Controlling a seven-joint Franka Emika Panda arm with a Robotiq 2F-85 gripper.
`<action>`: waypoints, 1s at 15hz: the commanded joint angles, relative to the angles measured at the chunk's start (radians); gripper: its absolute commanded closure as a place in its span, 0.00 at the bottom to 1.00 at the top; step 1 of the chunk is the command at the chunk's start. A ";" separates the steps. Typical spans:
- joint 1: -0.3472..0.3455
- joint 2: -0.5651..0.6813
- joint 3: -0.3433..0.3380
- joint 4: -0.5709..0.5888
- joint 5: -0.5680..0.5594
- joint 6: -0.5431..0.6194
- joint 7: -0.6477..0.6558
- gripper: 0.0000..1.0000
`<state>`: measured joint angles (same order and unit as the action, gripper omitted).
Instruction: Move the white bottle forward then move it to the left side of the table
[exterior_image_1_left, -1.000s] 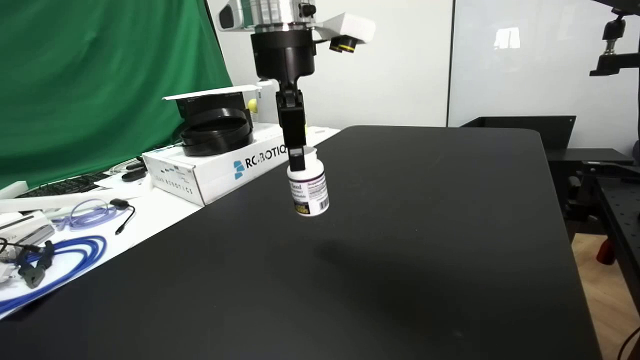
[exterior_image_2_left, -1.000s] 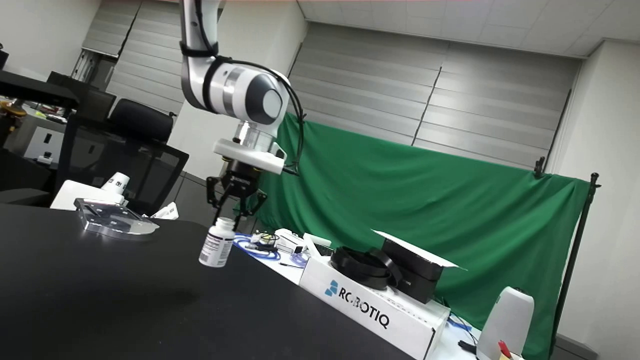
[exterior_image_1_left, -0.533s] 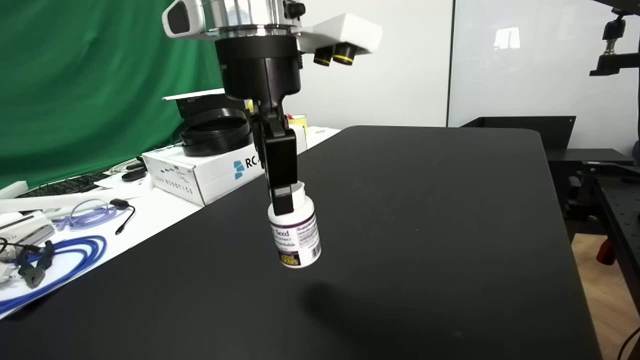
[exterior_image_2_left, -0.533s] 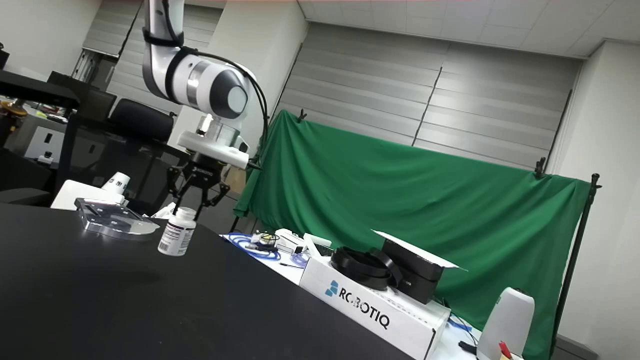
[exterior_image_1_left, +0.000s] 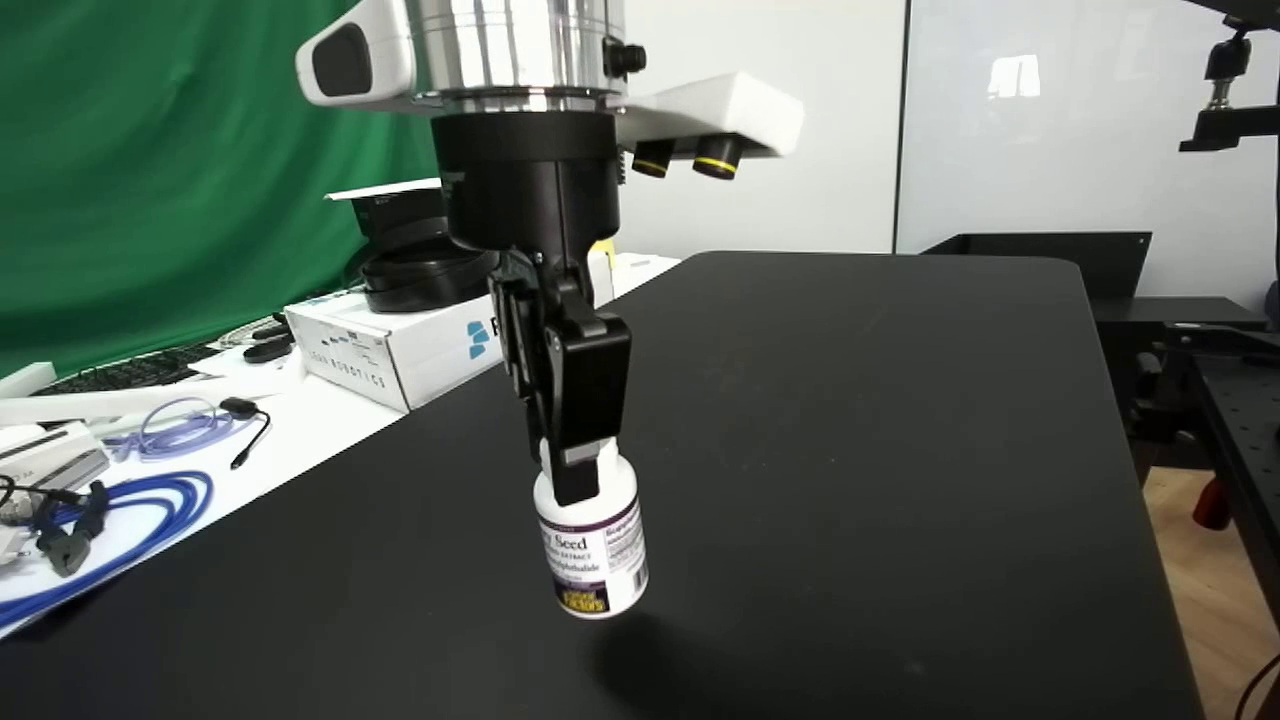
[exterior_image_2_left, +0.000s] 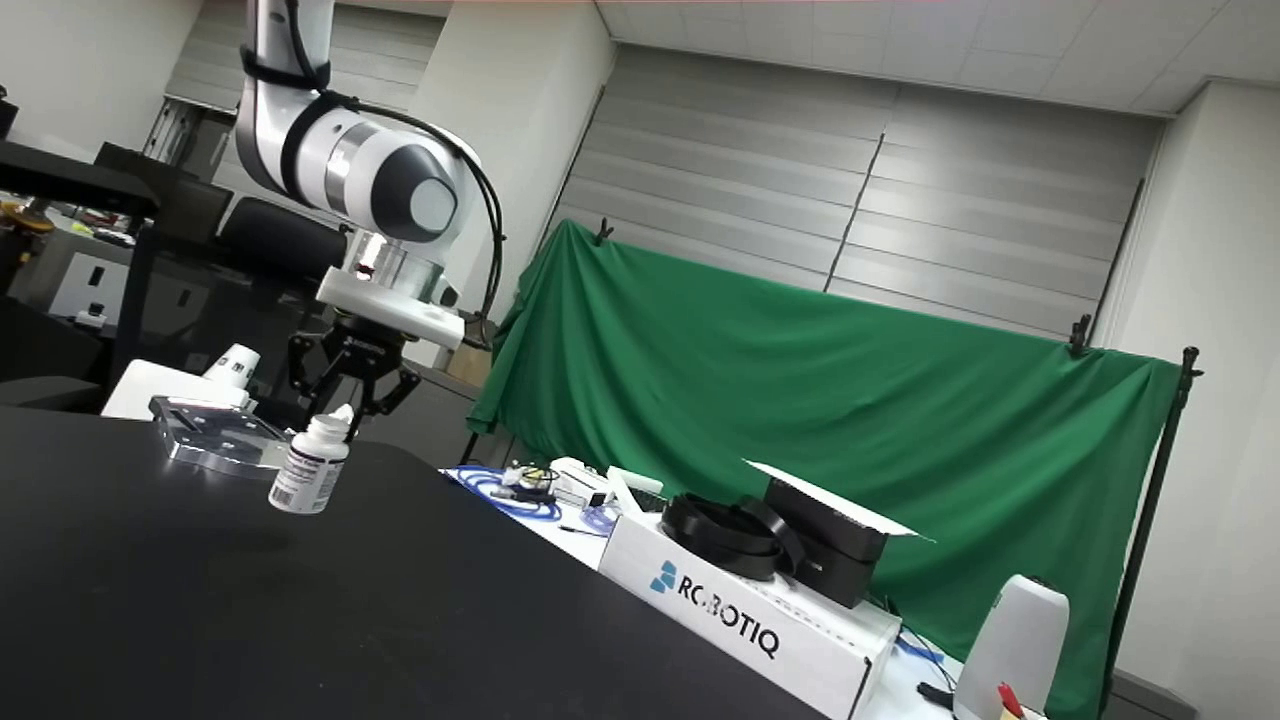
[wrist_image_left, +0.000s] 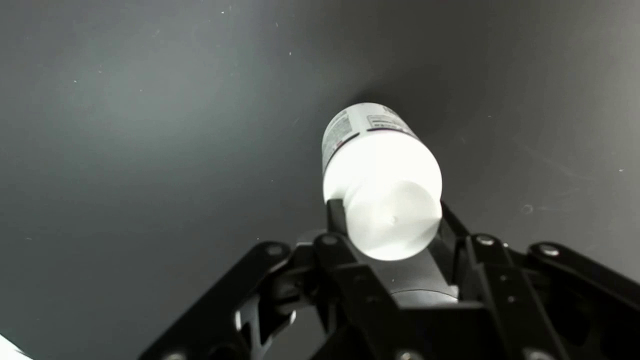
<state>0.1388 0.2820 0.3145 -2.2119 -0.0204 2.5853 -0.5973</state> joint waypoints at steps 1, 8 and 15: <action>0.025 0.007 -0.029 -0.037 -0.073 0.040 0.042 0.81; 0.015 0.035 -0.020 -0.086 -0.097 0.069 0.020 0.81; 0.010 -0.012 -0.016 -0.058 -0.081 0.005 0.024 0.19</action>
<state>0.1555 0.3184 0.2946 -2.2760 -0.1004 2.6349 -0.5890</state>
